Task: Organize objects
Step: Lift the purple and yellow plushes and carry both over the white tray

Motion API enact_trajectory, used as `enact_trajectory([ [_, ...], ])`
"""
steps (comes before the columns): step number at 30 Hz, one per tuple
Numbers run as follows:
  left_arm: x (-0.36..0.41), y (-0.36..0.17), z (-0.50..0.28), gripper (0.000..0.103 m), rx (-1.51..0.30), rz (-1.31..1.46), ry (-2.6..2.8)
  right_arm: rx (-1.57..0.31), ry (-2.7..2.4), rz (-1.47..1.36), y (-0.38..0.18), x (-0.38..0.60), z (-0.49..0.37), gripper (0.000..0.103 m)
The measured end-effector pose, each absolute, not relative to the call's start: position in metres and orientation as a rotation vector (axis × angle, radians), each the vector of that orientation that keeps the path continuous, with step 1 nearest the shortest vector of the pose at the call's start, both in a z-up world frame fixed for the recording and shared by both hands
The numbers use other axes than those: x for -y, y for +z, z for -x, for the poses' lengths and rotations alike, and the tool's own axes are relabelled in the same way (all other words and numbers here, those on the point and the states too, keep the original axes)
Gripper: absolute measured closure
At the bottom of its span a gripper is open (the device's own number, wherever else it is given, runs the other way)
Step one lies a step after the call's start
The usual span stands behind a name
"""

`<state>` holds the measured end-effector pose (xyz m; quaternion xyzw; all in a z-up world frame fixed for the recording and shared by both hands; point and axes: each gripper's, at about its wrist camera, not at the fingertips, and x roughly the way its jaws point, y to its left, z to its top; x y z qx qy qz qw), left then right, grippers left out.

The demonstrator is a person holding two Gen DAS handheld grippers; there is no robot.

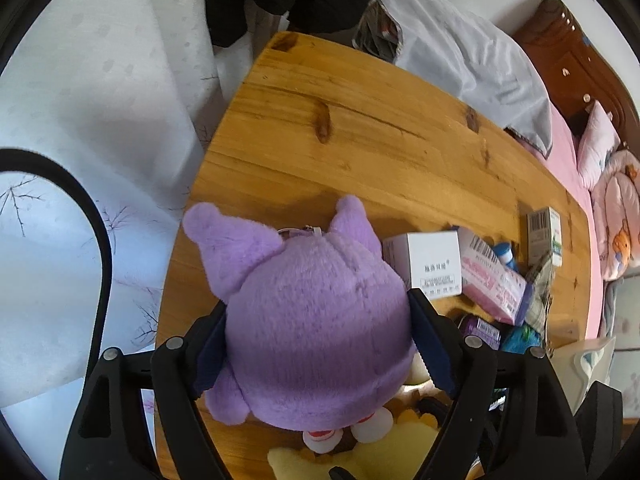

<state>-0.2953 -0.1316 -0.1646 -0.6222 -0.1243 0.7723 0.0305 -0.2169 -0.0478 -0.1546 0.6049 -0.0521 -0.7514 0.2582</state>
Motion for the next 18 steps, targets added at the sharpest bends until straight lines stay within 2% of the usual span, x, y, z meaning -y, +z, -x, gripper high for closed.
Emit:
enact_trajectory([
  [3, 0.13, -0.166, 0.29, 0.02, 0.356, 1.902, 2.362, 0.078, -2.033, -1.64, -0.154, 0.052, 0.209, 0.024],
  [4, 0.13, -0.165, 0.288, 0.022, 0.348, 1.894, 2.365, 0.059, -2.029, -1.639, -0.154, 0.054, 0.206, 0.036],
  [6, 0.13, -0.164, 0.283, 0.024, 0.344, 1.882, 2.373, -0.005, -2.02, -1.633, -0.154, 0.059, 0.197, 0.05],
  [11, 0.13, -0.16, 0.271, 0.03, 0.317, 1.871, 2.409, -0.075, -2.017, -1.611, -0.152, 0.062, 0.179, 0.054],
  [18, 0.13, -0.142, 0.25, 0.032, 0.329, 1.827, 2.429, -0.05, -2.047, -1.587, -0.14, 0.048, 0.158, 0.057],
])
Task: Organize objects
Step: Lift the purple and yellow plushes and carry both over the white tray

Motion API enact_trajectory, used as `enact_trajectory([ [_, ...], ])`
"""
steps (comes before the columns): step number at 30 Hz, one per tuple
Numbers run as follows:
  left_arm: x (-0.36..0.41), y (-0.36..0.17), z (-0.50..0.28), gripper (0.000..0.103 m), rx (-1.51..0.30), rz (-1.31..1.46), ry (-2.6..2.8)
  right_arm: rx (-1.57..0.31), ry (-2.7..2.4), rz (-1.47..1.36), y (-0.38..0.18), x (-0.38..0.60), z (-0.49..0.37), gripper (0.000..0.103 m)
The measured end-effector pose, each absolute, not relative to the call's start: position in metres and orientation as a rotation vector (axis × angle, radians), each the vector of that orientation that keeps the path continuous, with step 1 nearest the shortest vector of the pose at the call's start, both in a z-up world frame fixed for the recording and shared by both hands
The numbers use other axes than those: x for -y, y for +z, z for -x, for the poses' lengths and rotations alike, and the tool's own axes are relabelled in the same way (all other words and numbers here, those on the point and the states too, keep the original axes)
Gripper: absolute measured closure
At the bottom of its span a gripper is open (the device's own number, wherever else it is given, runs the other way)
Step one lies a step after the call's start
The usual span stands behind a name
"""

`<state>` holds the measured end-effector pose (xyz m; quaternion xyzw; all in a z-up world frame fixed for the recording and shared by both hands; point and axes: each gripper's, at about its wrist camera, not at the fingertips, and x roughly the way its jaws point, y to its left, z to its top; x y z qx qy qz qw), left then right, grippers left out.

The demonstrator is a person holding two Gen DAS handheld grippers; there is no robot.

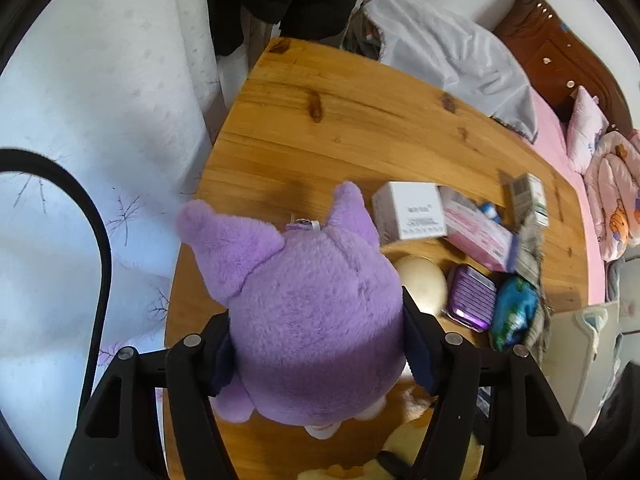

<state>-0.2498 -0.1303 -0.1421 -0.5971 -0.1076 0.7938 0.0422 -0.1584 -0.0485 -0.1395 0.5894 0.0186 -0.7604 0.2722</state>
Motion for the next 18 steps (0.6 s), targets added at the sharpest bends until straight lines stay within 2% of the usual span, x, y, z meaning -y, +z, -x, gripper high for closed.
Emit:
enact_trajectory([
  [9, 0.115, -0.067, 0.217, 0.032, 0.323, 1.631, 2.45, -0.021, -2.139, -1.445, -0.074, 0.011, 0.129, 0.057],
  [18, 0.047, 0.018, 0.174, 0.032, 0.255, 1.393, 2.391, 0.06, -2.332, -1.269, 0.013, -0.057, 0.097, 0.057],
])
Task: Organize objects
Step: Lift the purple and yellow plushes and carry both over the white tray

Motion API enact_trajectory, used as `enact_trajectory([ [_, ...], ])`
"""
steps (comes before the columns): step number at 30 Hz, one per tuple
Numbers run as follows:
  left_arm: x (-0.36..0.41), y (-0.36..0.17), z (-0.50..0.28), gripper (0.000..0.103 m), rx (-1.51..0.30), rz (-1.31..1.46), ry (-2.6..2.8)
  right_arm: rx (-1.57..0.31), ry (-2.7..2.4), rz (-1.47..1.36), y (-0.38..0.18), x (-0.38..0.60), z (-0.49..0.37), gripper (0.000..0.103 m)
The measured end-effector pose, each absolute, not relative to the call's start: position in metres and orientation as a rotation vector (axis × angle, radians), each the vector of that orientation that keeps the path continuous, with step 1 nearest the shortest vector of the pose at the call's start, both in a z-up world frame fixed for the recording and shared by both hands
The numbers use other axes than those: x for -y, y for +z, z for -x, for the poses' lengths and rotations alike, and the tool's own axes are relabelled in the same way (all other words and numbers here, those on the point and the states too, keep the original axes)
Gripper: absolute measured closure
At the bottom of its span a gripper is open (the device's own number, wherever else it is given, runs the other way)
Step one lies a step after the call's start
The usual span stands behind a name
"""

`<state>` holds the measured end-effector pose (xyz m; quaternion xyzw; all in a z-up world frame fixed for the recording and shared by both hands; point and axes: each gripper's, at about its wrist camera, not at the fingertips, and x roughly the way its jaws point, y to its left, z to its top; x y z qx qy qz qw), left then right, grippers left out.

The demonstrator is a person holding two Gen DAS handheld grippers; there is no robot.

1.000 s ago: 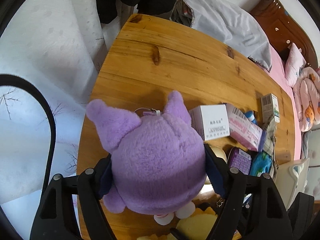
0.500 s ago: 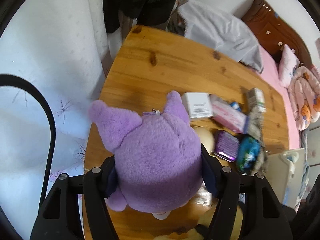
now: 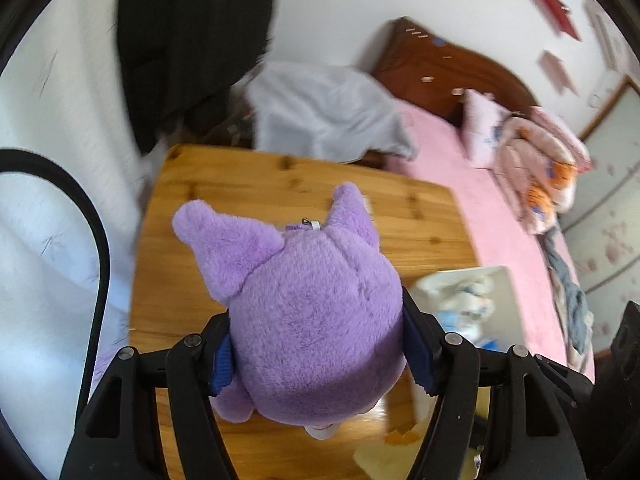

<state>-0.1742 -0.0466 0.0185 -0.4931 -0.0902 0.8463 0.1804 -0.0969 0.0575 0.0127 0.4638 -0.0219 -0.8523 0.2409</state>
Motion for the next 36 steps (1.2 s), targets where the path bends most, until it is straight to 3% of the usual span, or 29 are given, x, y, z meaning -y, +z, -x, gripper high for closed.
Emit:
enact_trajectory([
  [7, -0.03, 0.062, 0.148, 0.032, 0.185, 1.273, 2.284, 0.158, -2.534, -1.137, 0.064, -0.142, 0.048, 0.057],
  [16, -0.126, 0.067, 0.132, 0.032, 0.057, 1.272, 2.156, 0.193, -2.788, -1.057, 0.09, -0.251, -0.011, 0.056],
  [36, -0.199, 0.008, 0.136, 0.032, -0.191, 1.432, 2.173, 0.207, -2.902, -1.151, -0.007, -0.293, -0.028, 0.055],
])
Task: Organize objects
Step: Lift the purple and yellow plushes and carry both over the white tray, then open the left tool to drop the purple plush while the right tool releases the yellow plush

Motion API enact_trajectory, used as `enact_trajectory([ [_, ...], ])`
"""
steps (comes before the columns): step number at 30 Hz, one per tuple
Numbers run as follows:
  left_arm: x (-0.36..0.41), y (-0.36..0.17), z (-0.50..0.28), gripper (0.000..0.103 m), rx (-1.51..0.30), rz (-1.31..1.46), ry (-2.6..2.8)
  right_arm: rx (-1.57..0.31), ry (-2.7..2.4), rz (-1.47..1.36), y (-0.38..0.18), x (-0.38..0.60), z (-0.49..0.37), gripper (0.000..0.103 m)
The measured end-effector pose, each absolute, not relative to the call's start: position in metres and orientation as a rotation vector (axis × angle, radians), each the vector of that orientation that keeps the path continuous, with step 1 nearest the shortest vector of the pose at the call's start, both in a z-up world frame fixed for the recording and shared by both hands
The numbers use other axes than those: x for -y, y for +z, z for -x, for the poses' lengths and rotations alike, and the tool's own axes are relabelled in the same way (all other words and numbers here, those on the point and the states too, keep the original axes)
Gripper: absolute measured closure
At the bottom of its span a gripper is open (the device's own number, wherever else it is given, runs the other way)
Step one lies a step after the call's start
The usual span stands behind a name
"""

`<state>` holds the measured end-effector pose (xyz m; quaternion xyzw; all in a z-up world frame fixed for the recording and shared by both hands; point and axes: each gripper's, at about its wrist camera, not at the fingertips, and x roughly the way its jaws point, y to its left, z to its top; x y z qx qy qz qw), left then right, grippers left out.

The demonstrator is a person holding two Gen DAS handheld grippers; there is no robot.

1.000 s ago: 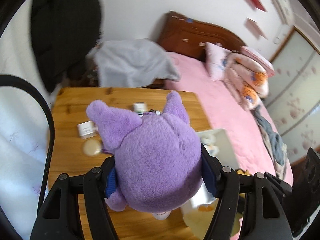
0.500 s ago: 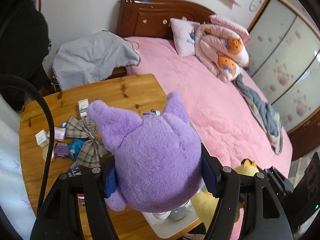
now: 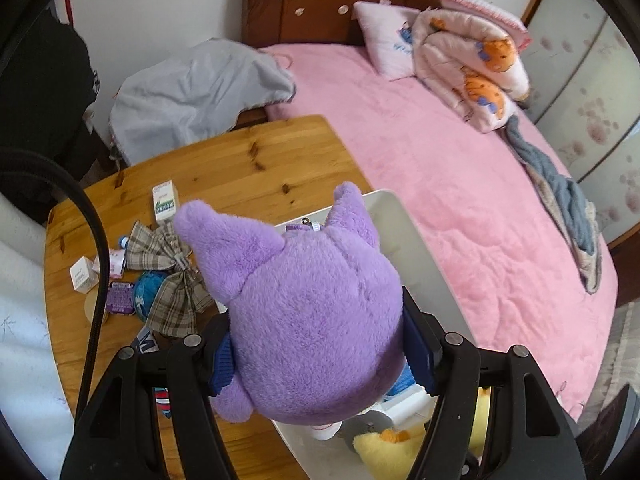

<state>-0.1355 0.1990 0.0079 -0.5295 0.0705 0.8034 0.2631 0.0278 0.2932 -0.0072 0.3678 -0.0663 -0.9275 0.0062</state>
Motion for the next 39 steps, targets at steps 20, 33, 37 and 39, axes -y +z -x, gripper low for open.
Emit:
enact_trajectory([
  [20, -0.214, -0.055, 0.149, 0.031, -0.338, 1.557, 2.188, 0.159, -2.828, -1.303, -0.04, -0.281, -0.029, 0.053],
  [33, -0.217, -0.092, 0.144, 0.024, -0.447, 1.712, 2.092, 0.168, -2.827, -1.322, -0.04, -0.28, -0.029, 0.038],
  [37, -0.218, -0.091, 0.14, 0.022, -0.466, 1.717, 2.087, 0.177, -2.837, -1.311, -0.037, -0.28, -0.03, 0.036],
  [39, -0.217, -0.09, 0.138, 0.022, -0.458, 1.719, 2.084, 0.171, -2.837, -1.309, -0.036, -0.279, -0.03, 0.036],
])
